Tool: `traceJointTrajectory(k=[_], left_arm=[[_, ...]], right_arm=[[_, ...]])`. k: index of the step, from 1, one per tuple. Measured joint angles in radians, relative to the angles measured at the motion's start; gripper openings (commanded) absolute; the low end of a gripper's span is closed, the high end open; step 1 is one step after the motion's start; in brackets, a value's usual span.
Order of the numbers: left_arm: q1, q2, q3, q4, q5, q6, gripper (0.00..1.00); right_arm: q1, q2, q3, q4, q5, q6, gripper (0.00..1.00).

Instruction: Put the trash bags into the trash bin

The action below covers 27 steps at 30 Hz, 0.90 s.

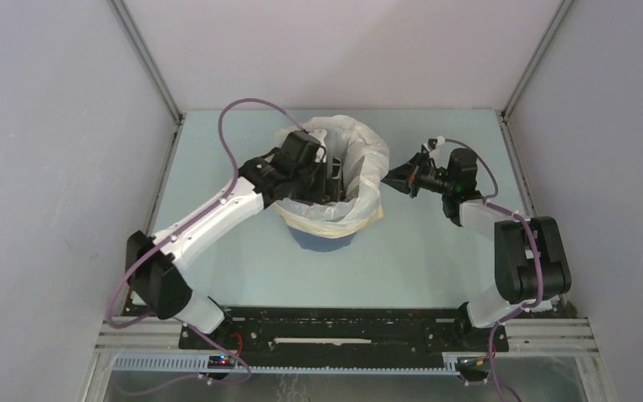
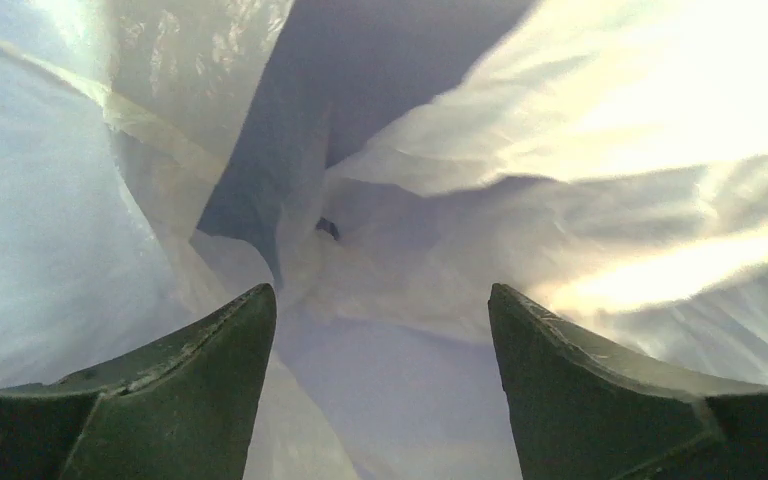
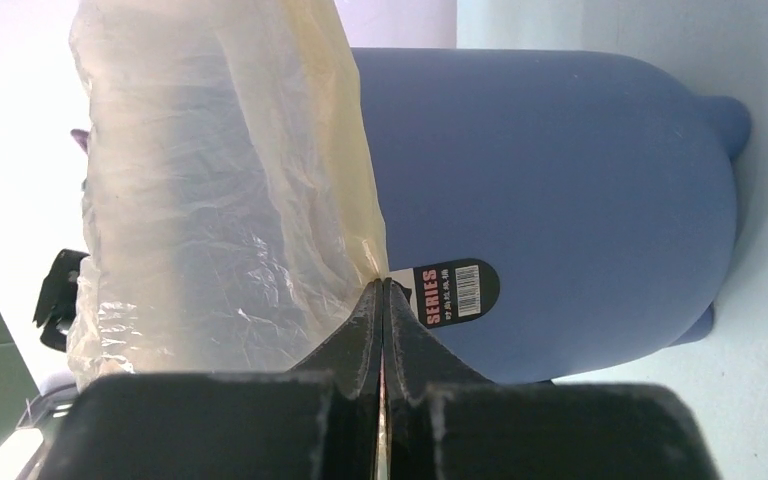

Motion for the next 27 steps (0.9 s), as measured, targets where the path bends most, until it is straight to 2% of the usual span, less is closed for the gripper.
traceJointTrajectory(k=[10, 17, 22, 25, 27], left_arm=[[0.042, -0.163, 0.015, -0.019, 0.077, 0.002, 0.89], [0.115, -0.309, 0.015, 0.042, 0.13, -0.011, 0.91], [0.251, -0.456, 0.013, 0.071, 0.121, -0.069, 0.9], [0.384, -0.544, -0.013, 0.066, 0.109, -0.113, 0.87], [0.494, -0.607, -0.081, 0.061, 0.124, -0.151, 0.87]], right_arm=[[0.002, 0.0, 0.041, -0.109, 0.018, -0.09, 0.0], [0.006, 0.0, 0.071, -0.224, 0.035, -0.18, 0.0], [0.013, -0.004, 0.099, -0.304, 0.048, -0.245, 0.0], [0.019, -0.005, 0.118, -0.35, 0.052, -0.283, 0.0], [0.023, -0.006, 0.134, -0.382, 0.055, -0.309, 0.0]])
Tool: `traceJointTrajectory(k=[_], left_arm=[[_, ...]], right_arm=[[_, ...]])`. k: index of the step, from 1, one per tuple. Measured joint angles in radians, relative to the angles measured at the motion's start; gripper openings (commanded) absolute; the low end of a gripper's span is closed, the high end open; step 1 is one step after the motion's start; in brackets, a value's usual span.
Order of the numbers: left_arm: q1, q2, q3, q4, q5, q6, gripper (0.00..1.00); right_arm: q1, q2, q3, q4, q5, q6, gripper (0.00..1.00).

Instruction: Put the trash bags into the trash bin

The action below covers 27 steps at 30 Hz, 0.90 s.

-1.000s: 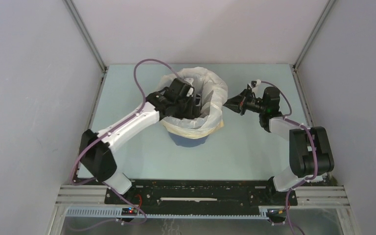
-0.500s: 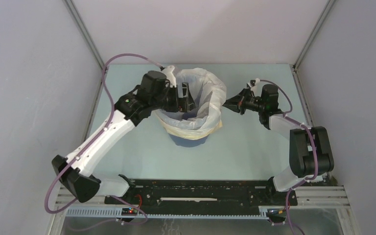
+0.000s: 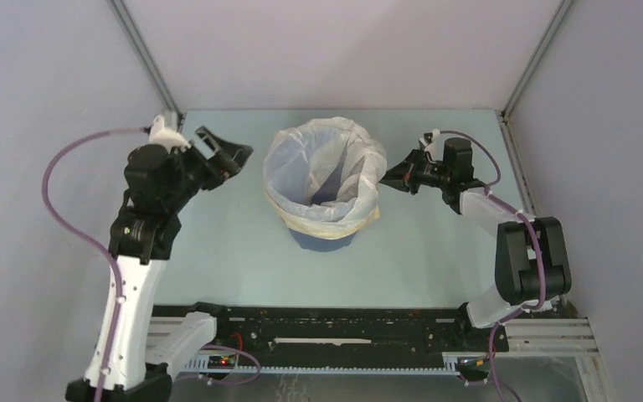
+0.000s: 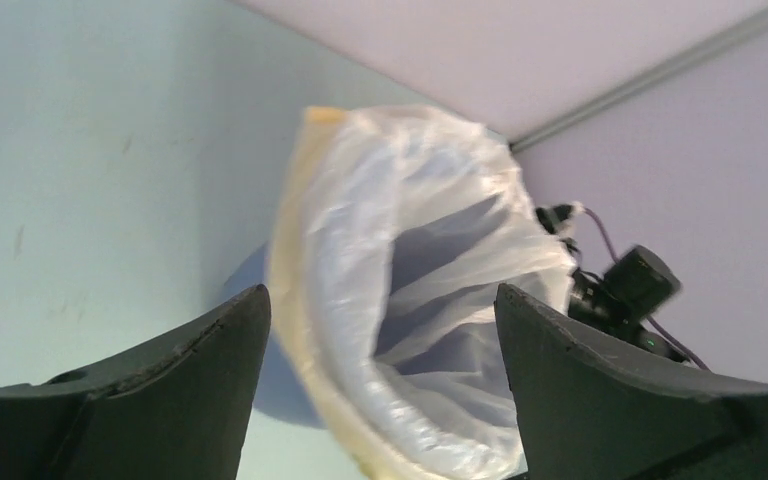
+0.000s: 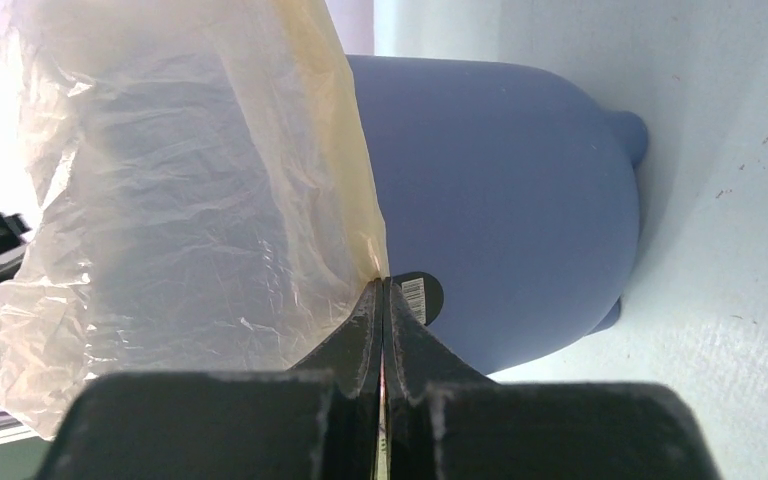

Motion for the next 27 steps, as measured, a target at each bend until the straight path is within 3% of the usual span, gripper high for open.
traceJointTrajectory(k=[2, 5, 13, 15, 20, 27], left_arm=[[0.097, -0.068, -0.123, 0.003, 0.06, -0.053, 0.83], [0.171, -0.089, -0.233, 0.049, 0.13, -0.124, 0.69], [0.198, -0.158, -0.683, 0.251, 0.276, -0.446, 0.56], [0.198, -0.187, -0.719, 0.278, 0.292, -0.498, 0.56], [0.199, -0.195, -0.741, 0.399, 0.33, -0.584, 0.69], [0.2, -0.286, -0.746, 0.407, 0.323, -0.638, 0.78]], right_arm=[[0.002, -0.002, 0.014, -0.031, 0.003, -0.027, 0.0], [0.004, -0.007, 0.027, -0.06, 0.005, -0.054, 0.0], [0.005, -0.007, 0.029, -0.091, 0.005, -0.076, 0.0], [0.005, -0.007, 0.029, -0.097, 0.005, -0.079, 0.0], [0.006, -0.007, 0.029, -0.101, 0.005, -0.079, 0.0], [0.011, -0.007, 0.035, -0.11, 0.004, -0.083, 0.0]])
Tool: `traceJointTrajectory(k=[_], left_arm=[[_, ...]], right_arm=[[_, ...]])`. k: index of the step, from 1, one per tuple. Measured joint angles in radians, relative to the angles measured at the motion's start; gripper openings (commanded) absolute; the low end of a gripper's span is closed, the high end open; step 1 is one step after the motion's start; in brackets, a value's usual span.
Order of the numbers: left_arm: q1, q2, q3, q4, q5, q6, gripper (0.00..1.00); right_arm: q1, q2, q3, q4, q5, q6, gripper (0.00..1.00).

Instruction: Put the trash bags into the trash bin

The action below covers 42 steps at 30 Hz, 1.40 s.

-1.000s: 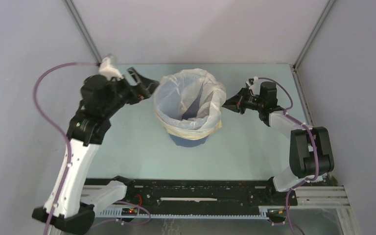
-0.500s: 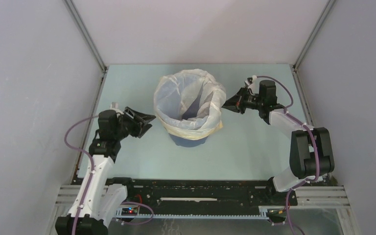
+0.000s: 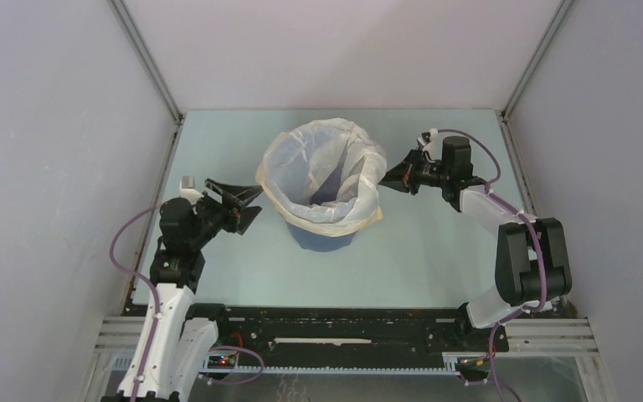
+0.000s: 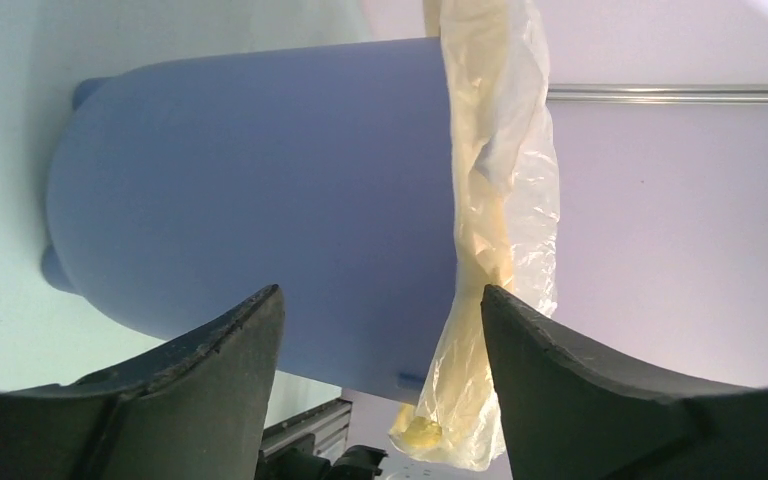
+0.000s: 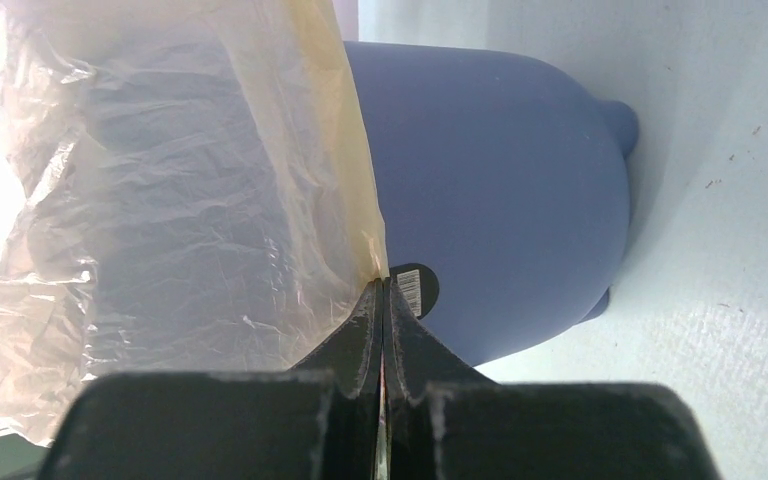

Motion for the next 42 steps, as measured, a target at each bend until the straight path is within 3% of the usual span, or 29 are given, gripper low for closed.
traceJointTrajectory(k=[3, 8, 16, 19, 28, 30, 35, 39, 42], left_arm=[[0.0, -0.03, -0.002, 0.002, 0.0, -0.016, 0.8], [0.0, -0.034, -0.002, -0.013, -0.007, -0.025, 0.72], [0.0, -0.081, 0.024, -0.245, -0.134, -0.031, 0.81], [0.0, -0.086, 0.055, -0.293, -0.157, -0.03, 0.8], [0.0, -0.019, 0.029, 0.072, -0.039, -0.095, 0.46], [-0.004, 0.008, 0.029, 0.089, -0.015, -0.1, 0.45], [-0.014, 0.037, 0.022, 0.083, 0.002, -0.101, 0.54], [-0.022, 0.066, 0.022, 0.096, 0.022, -0.1, 0.51], [-0.034, 0.103, 0.021, 0.126, 0.031, -0.1, 0.41]], right_arm=[[0.0, 0.0, 0.014, -0.006, 0.0, -0.006, 0.0], [0.002, 0.0, 0.028, -0.005, 0.0, -0.007, 0.0], [0.004, 0.0, 0.028, -0.007, 0.0, -0.011, 0.0], [0.004, 0.0, 0.028, -0.008, 0.0, -0.013, 0.0], [0.008, 0.0, 0.028, -0.008, 0.0, -0.013, 0.0], [0.008, 0.001, 0.028, -0.007, 0.0, -0.013, 0.0], [0.008, 0.001, 0.028, -0.007, 0.0, -0.012, 0.0], [0.008, 0.001, 0.028, -0.007, 0.0, -0.013, 0.0], [0.008, 0.002, 0.028, -0.007, 0.0, -0.012, 0.0]])
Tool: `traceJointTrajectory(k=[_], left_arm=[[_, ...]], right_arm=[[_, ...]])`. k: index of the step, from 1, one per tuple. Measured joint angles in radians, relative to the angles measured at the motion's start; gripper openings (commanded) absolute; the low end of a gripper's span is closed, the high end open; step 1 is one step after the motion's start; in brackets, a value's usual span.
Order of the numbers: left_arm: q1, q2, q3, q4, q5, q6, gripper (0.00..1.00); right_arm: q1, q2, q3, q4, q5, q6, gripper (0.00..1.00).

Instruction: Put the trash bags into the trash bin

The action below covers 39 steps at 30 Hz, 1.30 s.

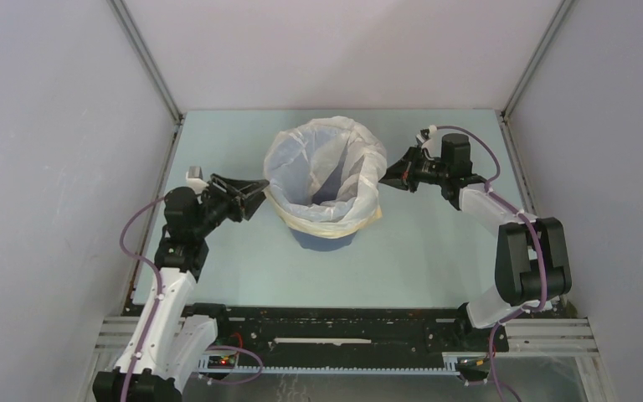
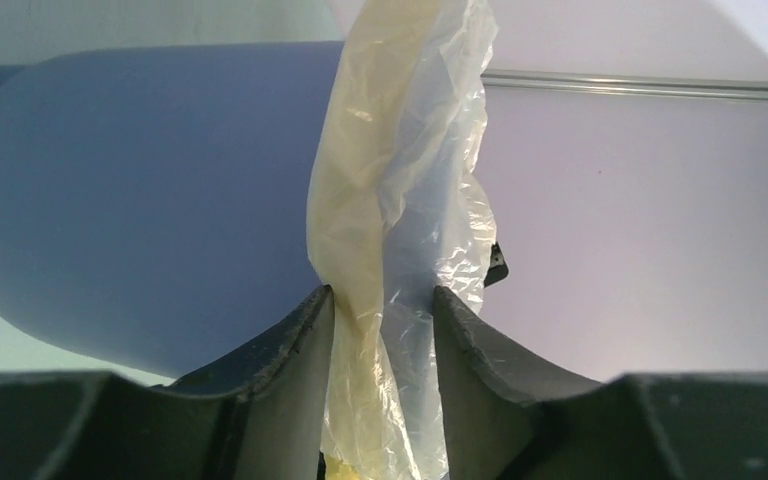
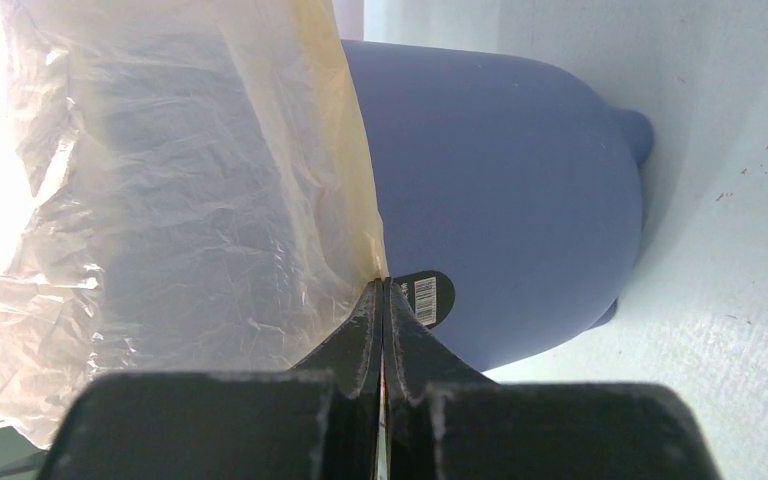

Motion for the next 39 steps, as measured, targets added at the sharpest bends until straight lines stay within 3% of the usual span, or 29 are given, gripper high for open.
traceJointTrajectory(k=[5, 6, 9, 14, 22, 25, 27, 29, 39], left_arm=[[-0.003, 0.014, -0.008, 0.066, 0.011, -0.001, 0.21], [-0.004, 0.015, -0.012, 0.08, 0.01, 0.0, 0.24], [-0.005, 0.015, -0.017, 0.093, 0.007, 0.012, 0.5], [-0.005, -0.016, -0.023, 0.014, -0.013, 0.045, 0.71], [-0.009, -0.113, -0.023, -0.183, -0.081, 0.089, 0.77], [-0.009, -0.125, -0.023, -0.209, -0.1, 0.095, 0.72], [-0.01, -0.116, -0.023, -0.212, -0.1, 0.097, 0.63], [-0.01, -0.093, -0.023, -0.209, -0.097, 0.097, 0.61], [-0.051, 0.014, -0.023, -0.098, -0.074, 0.092, 0.7]], right_arm=[[0.006, 0.002, 0.0, 0.0, 0.0, 0.0, 0.0], [0.008, 0.003, 0.0, 0.0, 0.0, 0.001, 0.0], [0.011, 0.007, 0.0, 0.0, 0.001, 0.001, 0.0], [0.012, 0.008, 0.0, 0.0, 0.001, 0.002, 0.0], [0.012, 0.011, 0.0, 0.001, 0.0, 0.002, 0.0], [0.012, 0.013, 0.0, 0.001, 0.0, 0.002, 0.0], [0.012, 0.013, 0.0, 0.001, 0.0, 0.002, 0.0], [0.012, 0.014, 0.0, 0.001, 0.0, 0.002, 0.0], [0.021, 0.019, 0.0, 0.019, 0.0, 0.009, 0.0]])
